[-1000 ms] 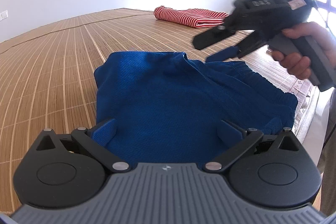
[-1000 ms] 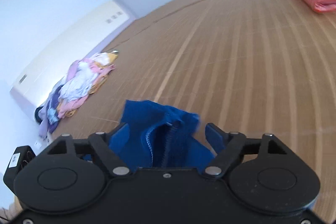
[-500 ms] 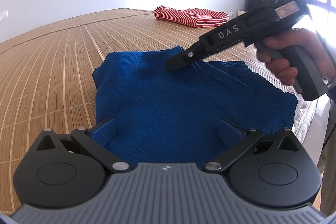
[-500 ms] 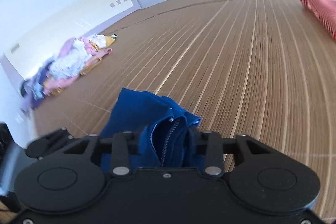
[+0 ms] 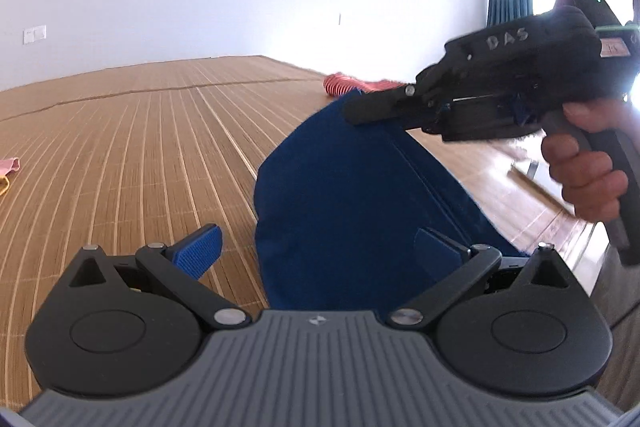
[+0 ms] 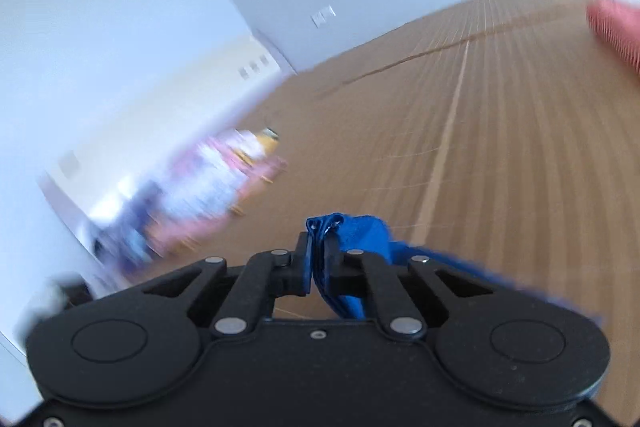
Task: Fold clothes
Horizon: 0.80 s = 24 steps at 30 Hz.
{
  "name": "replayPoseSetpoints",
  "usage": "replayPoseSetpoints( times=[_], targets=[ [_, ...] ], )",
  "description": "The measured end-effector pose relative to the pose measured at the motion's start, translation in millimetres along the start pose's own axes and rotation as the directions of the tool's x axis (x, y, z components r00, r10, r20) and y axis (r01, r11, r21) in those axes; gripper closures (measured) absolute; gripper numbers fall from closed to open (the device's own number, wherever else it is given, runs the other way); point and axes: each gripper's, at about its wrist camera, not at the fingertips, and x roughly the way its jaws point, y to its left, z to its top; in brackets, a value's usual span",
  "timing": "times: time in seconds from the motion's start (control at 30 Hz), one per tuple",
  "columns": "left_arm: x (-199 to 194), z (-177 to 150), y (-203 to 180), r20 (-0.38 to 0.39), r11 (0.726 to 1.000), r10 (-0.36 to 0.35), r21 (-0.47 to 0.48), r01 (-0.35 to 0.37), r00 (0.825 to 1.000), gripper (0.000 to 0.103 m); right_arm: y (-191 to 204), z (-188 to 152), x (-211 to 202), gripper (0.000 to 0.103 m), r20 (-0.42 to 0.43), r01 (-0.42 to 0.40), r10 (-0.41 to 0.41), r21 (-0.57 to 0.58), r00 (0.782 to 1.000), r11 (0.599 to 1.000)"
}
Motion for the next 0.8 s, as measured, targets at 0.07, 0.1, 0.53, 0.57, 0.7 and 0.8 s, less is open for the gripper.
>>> replayPoseSetpoints(
  times=[0.07, 0.1, 0.53, 0.57, 0.7, 0.8],
  targets=[
    [-3.0, -0.5, -0.1, 0.006, 1.000, -0.022, -0.009, 0.022, 1.000, 0.000, -0.4, -3.0, -1.8, 0.096, 0.036, -0.058, 0.055, 0.110, 0.998, 0.992],
    [-3.5, -1.3, -1.1, 0.005, 0.999, -0.033, -0.008, 0.033, 0.999, 0.000, 0.4, -4.2, -3.0, 0.096, 0.049, -0.072, 0.066, 0.134, 0.997, 0.988],
    [12.5, -14.7, -15.6, -0.079, 0.996, -0.086, 0.025, 0.088, 0.993, 0.000, -77.7, -9.7, -22.4, 0.083, 0.088, 0.348, -0.361, 0.133, 0.929, 0.928],
    [15.6, -15.6, -15.3, -0.090, 0.996, -0.079, 0.028, 0.082, 0.993, 0.000, -82.2, -11.9, -24.3, 0.082, 0.071, 0.393, -0.401, 0.102, 0.913, 0.914],
    [25.2, -13.1, -11.3, -0.107, 0.996, -0.079, 0.024, 0.082, 0.991, 0.000, -70.5, -30.3, -37.6, 0.068, 0.022, 0.401, -0.400, -0.051, 0.916, 0.915],
    [25.3, -13.6, -13.1, -0.108, 0.995, -0.094, 0.031, 0.098, 0.990, 0.000, -42.0, -51.6, -35.3, 0.054, -0.057, 0.341, -0.360, -0.210, 0.931, 0.916]
  ],
)
